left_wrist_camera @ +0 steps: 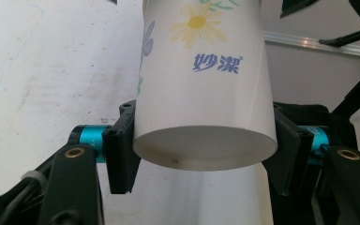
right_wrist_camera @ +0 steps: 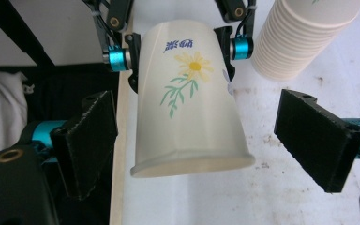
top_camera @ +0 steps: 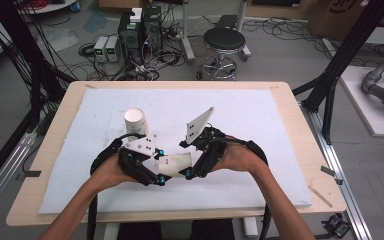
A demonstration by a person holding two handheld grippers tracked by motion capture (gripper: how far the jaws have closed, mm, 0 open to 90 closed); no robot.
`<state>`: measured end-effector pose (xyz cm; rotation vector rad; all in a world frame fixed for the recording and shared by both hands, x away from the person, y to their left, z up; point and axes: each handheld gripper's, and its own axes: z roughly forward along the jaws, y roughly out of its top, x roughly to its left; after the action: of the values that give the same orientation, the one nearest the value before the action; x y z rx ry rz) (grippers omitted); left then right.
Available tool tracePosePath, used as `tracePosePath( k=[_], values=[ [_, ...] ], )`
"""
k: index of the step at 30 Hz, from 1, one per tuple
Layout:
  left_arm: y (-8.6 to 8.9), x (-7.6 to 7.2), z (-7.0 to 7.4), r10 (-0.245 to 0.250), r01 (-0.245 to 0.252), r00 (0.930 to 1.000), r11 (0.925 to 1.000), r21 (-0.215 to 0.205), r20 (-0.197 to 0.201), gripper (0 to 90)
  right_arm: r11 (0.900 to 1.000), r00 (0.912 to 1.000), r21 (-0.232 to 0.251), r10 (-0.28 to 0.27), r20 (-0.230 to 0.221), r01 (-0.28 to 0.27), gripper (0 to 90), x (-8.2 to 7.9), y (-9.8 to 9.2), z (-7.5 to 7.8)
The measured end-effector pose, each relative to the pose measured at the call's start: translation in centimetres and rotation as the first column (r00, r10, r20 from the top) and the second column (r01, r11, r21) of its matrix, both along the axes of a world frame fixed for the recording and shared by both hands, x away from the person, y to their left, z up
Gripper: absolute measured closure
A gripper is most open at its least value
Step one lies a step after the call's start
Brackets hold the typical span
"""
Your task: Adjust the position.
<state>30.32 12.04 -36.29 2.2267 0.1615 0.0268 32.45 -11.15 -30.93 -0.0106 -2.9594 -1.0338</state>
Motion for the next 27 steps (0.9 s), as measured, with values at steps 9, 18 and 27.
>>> tracePosePath(
  k=[9,18,27],
  values=[
    [1.1,-0.3,-1.2,0.024,-0.025,0.9996,0.995,-0.097,-0.017,37.2,0.996,0.9996,0.087,-0.027,0.006,0.027,13.8,0.0,-1.5,-0.1],
    [2.2,-0.7,-1.7,0.048,-0.045,0.9988,0.9614,-0.272,0.005,37.0,0.963,0.9971,0.258,-0.076,0.007,0.071,13.9,-0.4,-3.7,-0.2],
    [3.2,-0.9,-2.7,0.064,-0.062,0.9979,0.8891,-0.453,-0.011,37.1,0.882,0.9908,0.453,-0.135,-0.014,0.127,13.9,-1.1,-5.8,-1.8]
  ],
)
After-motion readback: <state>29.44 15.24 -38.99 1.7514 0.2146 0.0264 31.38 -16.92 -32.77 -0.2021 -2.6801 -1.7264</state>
